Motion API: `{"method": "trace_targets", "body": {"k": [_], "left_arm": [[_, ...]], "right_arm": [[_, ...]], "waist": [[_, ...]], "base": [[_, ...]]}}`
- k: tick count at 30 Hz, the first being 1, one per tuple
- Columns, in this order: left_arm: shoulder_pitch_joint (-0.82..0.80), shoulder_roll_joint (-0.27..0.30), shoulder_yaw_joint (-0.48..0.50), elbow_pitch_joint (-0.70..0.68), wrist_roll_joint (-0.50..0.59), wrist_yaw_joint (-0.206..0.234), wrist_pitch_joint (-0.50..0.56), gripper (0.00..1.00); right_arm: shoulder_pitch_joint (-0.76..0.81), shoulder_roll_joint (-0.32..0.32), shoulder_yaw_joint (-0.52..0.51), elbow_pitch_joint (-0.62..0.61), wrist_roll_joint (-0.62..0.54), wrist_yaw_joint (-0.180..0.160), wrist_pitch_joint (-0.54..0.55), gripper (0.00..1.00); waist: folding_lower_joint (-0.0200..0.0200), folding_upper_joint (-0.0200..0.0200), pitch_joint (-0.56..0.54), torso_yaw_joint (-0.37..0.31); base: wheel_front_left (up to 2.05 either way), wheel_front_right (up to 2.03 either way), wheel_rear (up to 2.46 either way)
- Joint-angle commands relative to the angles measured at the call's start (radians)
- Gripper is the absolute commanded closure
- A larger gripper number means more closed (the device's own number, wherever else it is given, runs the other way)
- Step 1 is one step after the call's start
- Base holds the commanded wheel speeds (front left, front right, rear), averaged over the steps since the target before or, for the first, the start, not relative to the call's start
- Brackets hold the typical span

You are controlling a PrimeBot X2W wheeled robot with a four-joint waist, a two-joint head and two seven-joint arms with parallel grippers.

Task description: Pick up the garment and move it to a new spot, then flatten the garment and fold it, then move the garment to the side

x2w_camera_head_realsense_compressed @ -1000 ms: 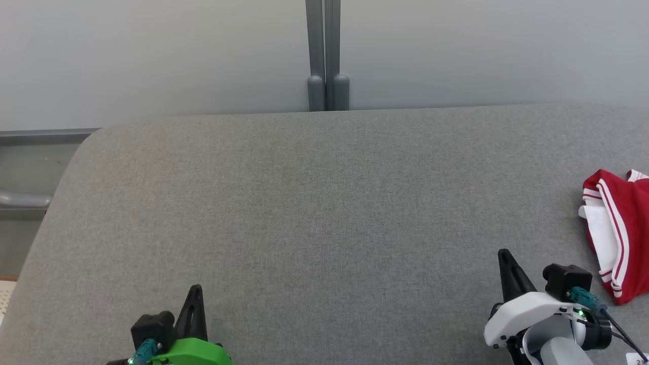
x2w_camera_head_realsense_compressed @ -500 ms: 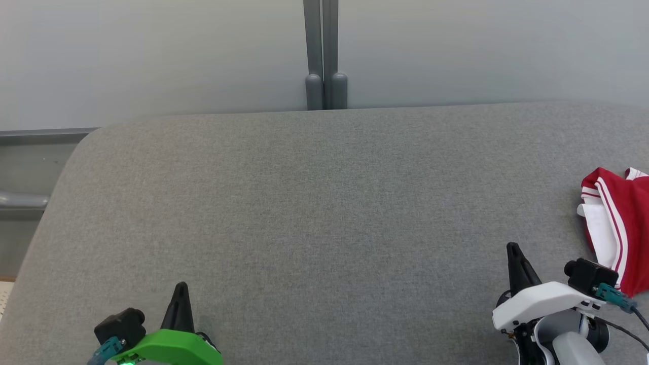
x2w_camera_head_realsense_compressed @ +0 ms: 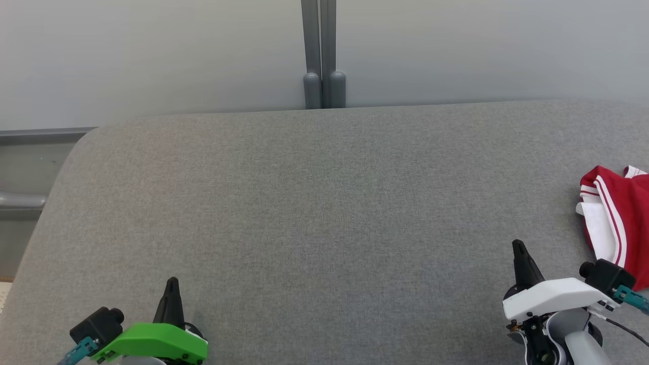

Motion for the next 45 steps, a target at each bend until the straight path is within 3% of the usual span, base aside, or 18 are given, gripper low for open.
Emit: {"method": "trace_targets", "body": {"k": [1,45], "left_arm": [[-0.034,0.003,0.012,-0.019,-0.037,-0.008,0.008,1.0],[-0.061,0.005,0.107,-0.081,-0.513,-0.072,0.134,1.0]], "right_arm": [[-0.007,-0.006,-0.004,-0.023,0.037,0.0,0.009,1.0],[0.014,-0.009,-0.039,-0.116,0.532,0.0,0.138,1.0]], "waist": [[0.0,0.0,0.0,0.0],[0.0,0.0,0.013,-0.015]], "base": [[0.0,0.0,0.0],[0.0,0.0,0.0]]}}
